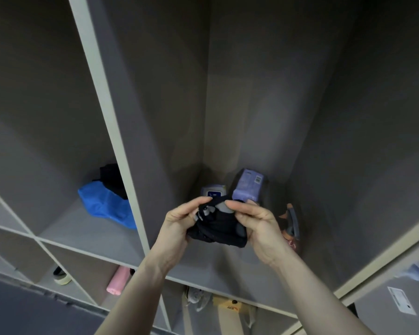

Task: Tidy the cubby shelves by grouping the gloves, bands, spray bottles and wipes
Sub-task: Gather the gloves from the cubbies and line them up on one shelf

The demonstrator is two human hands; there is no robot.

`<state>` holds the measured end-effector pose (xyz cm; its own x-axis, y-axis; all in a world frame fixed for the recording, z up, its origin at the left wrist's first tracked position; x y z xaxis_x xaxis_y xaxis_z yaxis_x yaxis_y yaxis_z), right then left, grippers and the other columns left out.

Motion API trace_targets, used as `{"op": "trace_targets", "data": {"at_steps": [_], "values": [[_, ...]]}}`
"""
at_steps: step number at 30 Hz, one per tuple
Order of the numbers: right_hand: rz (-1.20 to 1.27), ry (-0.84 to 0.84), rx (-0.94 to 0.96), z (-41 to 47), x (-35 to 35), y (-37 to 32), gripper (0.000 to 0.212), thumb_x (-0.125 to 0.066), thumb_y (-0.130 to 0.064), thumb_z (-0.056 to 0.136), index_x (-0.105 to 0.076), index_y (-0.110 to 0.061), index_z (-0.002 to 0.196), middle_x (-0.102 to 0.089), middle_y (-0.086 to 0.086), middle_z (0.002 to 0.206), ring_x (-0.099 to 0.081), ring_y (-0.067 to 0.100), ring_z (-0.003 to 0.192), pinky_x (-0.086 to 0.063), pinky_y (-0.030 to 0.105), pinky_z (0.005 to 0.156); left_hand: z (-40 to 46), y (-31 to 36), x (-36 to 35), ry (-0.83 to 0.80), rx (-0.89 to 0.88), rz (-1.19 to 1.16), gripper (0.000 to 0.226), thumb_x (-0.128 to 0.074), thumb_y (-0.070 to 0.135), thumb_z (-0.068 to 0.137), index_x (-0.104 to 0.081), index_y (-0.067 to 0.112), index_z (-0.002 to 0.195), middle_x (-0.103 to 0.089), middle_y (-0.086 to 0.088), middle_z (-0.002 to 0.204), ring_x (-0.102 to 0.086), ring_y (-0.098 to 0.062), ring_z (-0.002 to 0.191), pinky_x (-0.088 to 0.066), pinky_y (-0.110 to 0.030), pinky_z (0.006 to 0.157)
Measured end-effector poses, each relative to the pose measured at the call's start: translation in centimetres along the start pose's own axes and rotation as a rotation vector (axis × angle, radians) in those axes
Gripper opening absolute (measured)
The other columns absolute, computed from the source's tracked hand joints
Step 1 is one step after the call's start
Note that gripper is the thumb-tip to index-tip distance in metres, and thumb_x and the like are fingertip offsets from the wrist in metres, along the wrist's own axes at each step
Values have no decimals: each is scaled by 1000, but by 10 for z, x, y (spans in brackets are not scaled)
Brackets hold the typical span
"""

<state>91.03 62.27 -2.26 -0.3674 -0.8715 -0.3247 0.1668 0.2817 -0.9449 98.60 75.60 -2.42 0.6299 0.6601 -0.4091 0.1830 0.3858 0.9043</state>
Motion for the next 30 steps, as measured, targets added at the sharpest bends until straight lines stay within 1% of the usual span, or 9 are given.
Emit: {"op": "trace_targets", "data": {"at_steps": [3, 6, 9, 13, 15, 19, 22, 26, 30], "values": [[-11, 41, 17, -1, 7, -3, 55, -44, 15, 89, -81, -23, 75, -75, -6, 101, -71, 5, 89, -54, 15, 67, -3, 18, -4, 17, -140, 414, 44, -47, -10, 93, -73, 22, 108, -69, -7, 111, -65, -12, 106, -49, -22, 92], [-93, 134, 26, 0, 18, 0, 41, -49, 8, 91, -80, -18, 89, -59, 18, 128, -65, 27, 110, -58, 31, 73, -7, 25, -10, -1, -150, 637, 33, -54, 17, 92, -65, 32, 120, -56, 3, 114, -58, -3, 102, -46, -20, 90], [52, 86, -29, -2, 12, 4, 42, -48, 3, 93, -80, -25, 91, -72, 8, 114, -69, 23, 101, -59, 30, 65, -7, 25, -17, 15, -131, 780, 44, -68, 46, 83, -54, 48, 125, -57, 16, 109, -57, 1, 102, -47, -21, 91], [31, -51, -3, -7, -2, -2, 28, -60, -9, 85, -75, -22, 105, -71, 5, 116, -67, 19, 108, -56, 26, 75, -8, 34, -16, 167, -220, 690, 40, -75, 17, 79, -65, 40, 110, -67, 4, 96, -63, -4, 93, -50, -24, 87], [-89, -105, 57, -10, -7, -7, 39, -71, -14, 76, -70, -26, 113, -70, 2, 117, -65, 18, 111, -55, 29, 86, -8, 33, -14, 192, -221, 652, 37, -75, 11, 80, -69, 37, 106, -69, 1, 94, -65, -6, 91, -51, -23, 86], [-337, 11, 194, -9, -3, -20, 46, -76, 3, 73, -70, -28, 107, -66, 8, 120, -61, 22, 114, -49, 33, 99, -7, 28, -14, 158, -167, 380, 29, -69, 4, 82, -76, 27, 98, -76, -1, 94, -70, -9, 89, -54, -19, 77], [-335, 57, 199, -9, 0, -19, 48, -75, 10, 72, -73, -29, 100, -67, 15, 116, -65, 22, 107, -53, 35, 94, -8, 28, -13, 108, -156, 298, 23, -67, 15, 83, -77, 27, 100, -76, -1, 98, -70, -11, 92, -52, -17, 77], [-263, -24, 128, -8, -2, -12, 48, -69, 16, 74, -73, -26, 96, -75, -9, 95, -69, 5, 90, -57, 21, 69, -8, 17, -7, 30, -110, 168, 25, -60, 23, 87, -73, 25, 108, -73, -8, 107, -68, -21, 102, -55, -28, 85], [-262, -66, 100, -5, -2, -11, 43, -65, 20, 74, -68, -13, 101, -73, -4, 101, -67, 10, 97, -55, 24, 79, -10, 2, -13, -5, -33, 25, 32, -54, 27, 92, -64, 26, 122, -68, -9, 120, -63, -21, 113, -52, -31, 91]]}}
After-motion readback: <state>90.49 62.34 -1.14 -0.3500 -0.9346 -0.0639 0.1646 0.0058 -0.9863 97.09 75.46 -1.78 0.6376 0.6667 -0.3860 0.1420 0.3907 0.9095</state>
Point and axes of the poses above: each hand's wrist, its own z-axis towards the middle knuckle, its own x-axis out of the back of the hand, y = z × x, the point moved 8 cm from there along z, towards the middle knuckle
